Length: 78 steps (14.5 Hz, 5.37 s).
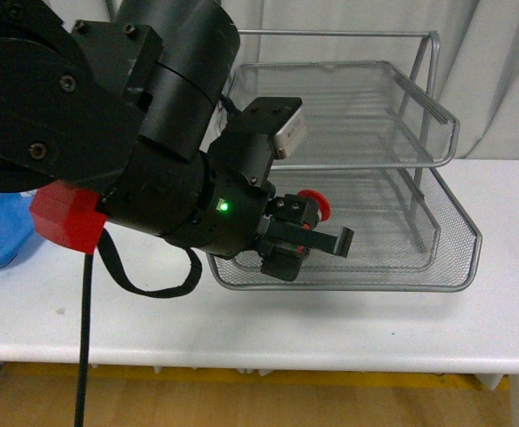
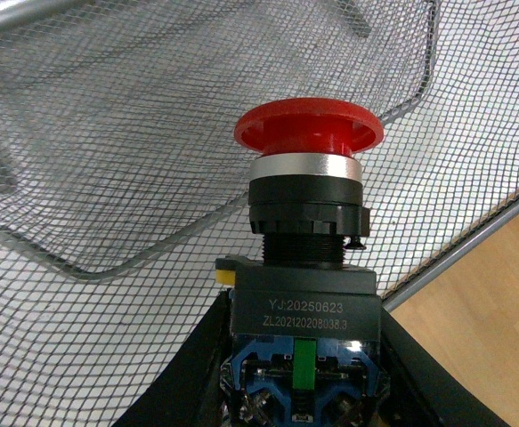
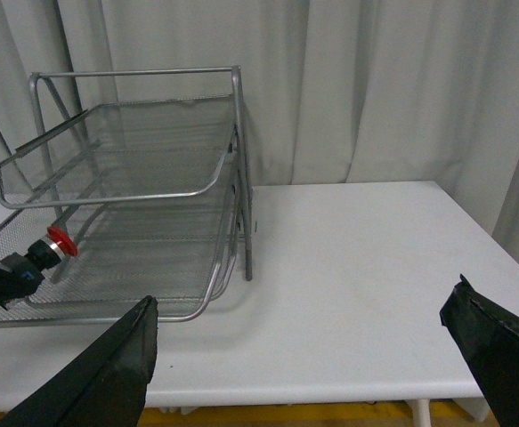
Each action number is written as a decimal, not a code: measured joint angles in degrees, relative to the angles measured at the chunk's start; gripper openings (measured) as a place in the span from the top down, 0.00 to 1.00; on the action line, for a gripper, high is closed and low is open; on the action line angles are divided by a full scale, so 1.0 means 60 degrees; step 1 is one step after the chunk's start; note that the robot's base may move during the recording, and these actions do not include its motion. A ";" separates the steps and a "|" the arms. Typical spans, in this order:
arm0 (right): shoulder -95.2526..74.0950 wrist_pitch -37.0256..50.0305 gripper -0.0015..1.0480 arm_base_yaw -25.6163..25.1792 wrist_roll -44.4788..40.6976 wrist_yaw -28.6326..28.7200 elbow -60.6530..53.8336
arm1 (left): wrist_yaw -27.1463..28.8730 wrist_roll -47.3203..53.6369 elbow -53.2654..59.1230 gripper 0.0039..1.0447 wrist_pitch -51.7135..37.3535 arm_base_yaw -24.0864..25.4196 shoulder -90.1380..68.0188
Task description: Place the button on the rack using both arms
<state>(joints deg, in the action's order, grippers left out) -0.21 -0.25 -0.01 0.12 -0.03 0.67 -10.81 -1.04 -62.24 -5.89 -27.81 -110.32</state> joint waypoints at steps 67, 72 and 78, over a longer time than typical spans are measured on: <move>0.0000 0.0007 0.06 0.0000 0.0000 0.0004 0.0000 | 0.1803 0.0171 1.0284 0.82 0.1016 0.4615 1.8305; -0.7759 0.5774 0.06 0.0535 0.1319 0.1290 0.2255 | 0.1800 0.0171 1.0284 0.18 0.1013 0.4615 1.8305; -1.4775 0.2506 0.30 0.2940 0.1738 -0.0437 0.7581 | 0.1803 0.0175 1.0284 0.06 0.1016 0.4615 1.8305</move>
<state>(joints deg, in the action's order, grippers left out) -88.86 14.79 17.63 10.55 -2.66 46.15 0.01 0.01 -0.54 0.21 -0.12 -0.49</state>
